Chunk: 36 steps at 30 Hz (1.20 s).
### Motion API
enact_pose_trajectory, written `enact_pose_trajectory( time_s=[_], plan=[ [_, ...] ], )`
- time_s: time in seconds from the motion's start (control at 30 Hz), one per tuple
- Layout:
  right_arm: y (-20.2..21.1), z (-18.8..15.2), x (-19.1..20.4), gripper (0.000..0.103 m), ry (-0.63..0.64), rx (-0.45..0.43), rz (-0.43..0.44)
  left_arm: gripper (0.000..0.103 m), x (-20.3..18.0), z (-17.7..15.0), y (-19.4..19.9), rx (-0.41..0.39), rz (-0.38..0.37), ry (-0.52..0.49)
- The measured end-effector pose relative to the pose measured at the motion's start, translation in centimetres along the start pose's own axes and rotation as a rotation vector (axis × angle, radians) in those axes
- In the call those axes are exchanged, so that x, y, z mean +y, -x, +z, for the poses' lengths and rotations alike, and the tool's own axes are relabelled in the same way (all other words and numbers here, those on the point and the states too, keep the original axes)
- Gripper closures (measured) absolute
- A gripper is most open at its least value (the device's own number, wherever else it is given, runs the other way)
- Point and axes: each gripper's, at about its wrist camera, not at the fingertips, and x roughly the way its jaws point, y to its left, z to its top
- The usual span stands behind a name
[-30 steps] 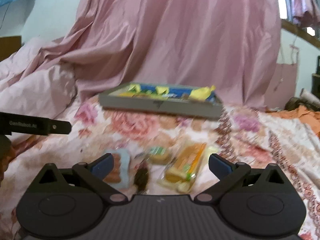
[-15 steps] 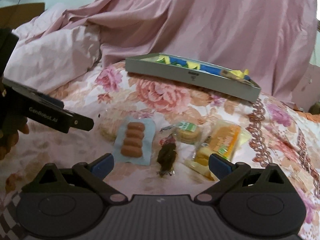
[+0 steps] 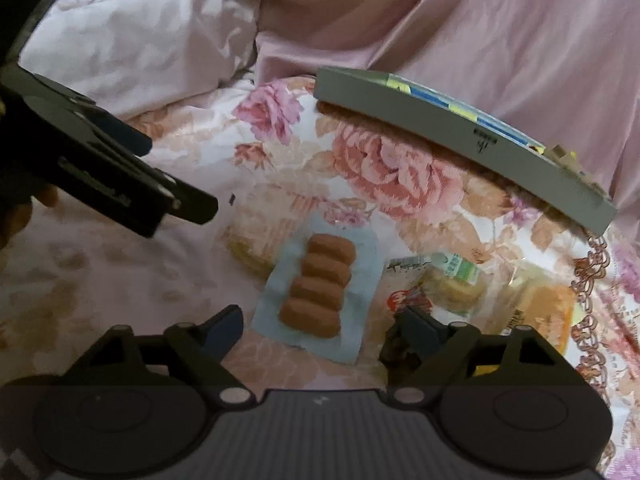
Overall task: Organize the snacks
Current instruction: 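Withdraw both tools from the tray toward the sausages and bread pack, then grasp the sausage pack with the right tool while the left tool approaches the rice cracker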
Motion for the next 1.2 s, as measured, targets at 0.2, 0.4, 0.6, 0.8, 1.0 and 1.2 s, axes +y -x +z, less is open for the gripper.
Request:
enact_pose_trajectory(
  time_s=[0.2,0.4,0.6,0.8,1.0,1.2],
  plan=[
    [-1.0,0.1,0.1,0.025,0.004,-0.006,0.011,0.001,0.2,0.4,-0.9,-0.018,-0.075,0.058],
    [-0.6,-0.2,0.1,0.035,0.024,-0.013,-0.001,0.001,-0.2,0.7,-2.0,-0.023,-0.161,0.083],
    [0.1,-0.3,-0.5,0.039,0.039,-0.012,-0.079,0.001,-0.9,0.7,-2.7,-0.018,-0.218,0.072],
    [0.2,-0.5,-1.4,0.038,0.016,-0.005,-0.088,0.001,-2.6,0.9,-3.6,-0.017,-0.237,-0.055],
    [-0.4,-0.9,-0.9,0.038,0.061,-0.001,-0.105,0.001,-3.6,0.9,-4.9,0.013,-0.227,-0.145],
    [-0.5,-1.2,-0.8,0.037,0.069,-0.006,-0.112,0.001,-4.3,1.1,-5.6,0.004,-0.200,-0.255]
  ],
)
